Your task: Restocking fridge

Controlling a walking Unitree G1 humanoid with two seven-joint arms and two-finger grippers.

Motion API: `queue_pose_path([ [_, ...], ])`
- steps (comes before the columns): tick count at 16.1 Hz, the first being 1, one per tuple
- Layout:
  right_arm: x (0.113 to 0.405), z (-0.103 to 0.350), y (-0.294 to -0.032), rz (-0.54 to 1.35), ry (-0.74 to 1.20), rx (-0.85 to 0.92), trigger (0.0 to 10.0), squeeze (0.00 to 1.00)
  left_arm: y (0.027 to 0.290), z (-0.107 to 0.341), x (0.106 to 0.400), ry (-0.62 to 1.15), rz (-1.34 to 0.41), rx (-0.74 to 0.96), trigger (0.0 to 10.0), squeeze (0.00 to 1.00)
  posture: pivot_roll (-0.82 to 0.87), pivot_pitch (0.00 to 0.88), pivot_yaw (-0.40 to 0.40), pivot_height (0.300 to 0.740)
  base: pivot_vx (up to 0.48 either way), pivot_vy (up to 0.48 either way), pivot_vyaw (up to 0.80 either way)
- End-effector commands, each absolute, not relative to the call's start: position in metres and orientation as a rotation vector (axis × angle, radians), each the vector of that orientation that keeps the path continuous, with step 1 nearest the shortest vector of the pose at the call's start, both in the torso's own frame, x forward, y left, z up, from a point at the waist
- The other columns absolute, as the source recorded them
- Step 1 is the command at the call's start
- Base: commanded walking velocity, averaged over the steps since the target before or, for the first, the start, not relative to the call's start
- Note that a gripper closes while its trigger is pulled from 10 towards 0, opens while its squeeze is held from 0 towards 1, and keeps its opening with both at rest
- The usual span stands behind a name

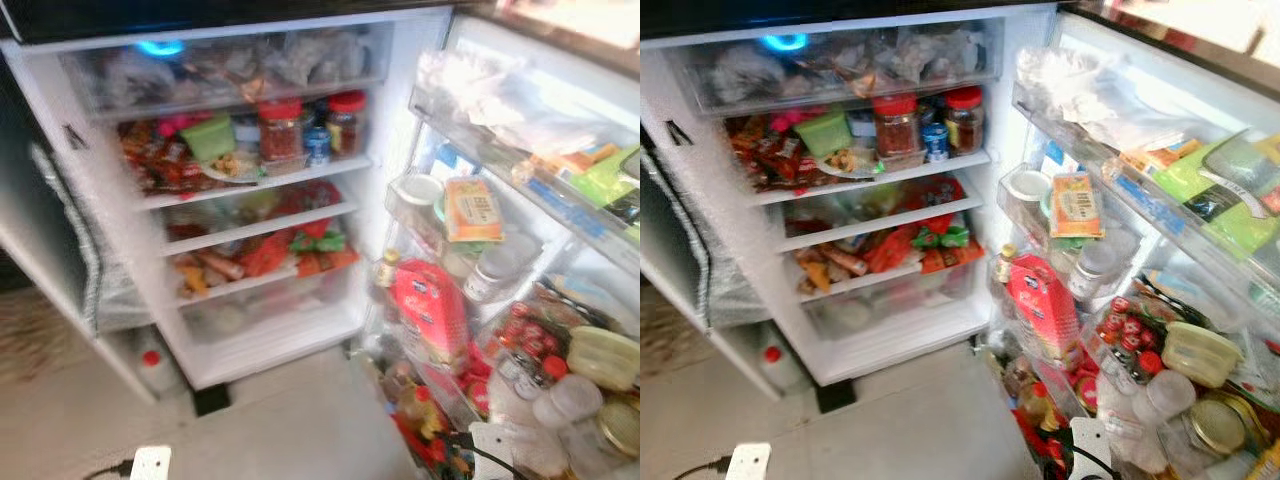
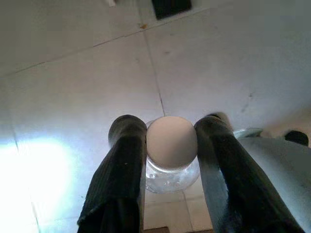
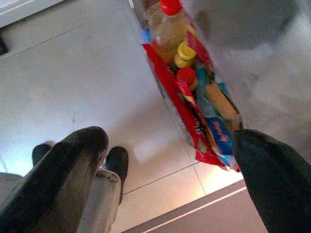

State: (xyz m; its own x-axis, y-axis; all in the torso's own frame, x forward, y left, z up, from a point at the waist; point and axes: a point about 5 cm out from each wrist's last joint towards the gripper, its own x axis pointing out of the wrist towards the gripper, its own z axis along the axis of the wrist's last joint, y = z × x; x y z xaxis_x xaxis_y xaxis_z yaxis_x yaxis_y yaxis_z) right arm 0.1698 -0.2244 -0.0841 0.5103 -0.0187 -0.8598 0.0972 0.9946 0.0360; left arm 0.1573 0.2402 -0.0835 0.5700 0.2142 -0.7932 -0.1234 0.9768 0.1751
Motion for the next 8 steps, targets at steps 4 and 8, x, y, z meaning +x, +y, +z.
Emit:
queue_pose_path([
  [4,0.173,-0.083,-0.223,-0.051,1.032,0.079,10.0,0.00,0.239,-0.076,0.166,0.810,0.184,0.064,10.0,0.00,-0.01,0.000,-0.032,0.740,0.000,0.000,0.00],
  [8,0.180,-0.079,-0.224,-0.016,1.028,0.050,10.0,0.00,0.221,-0.025,0.240,0.423,0.103,0.112,10.0,0.00,-0.01,0.000,-0.043,0.740,0.000,0.000,0.00],
])
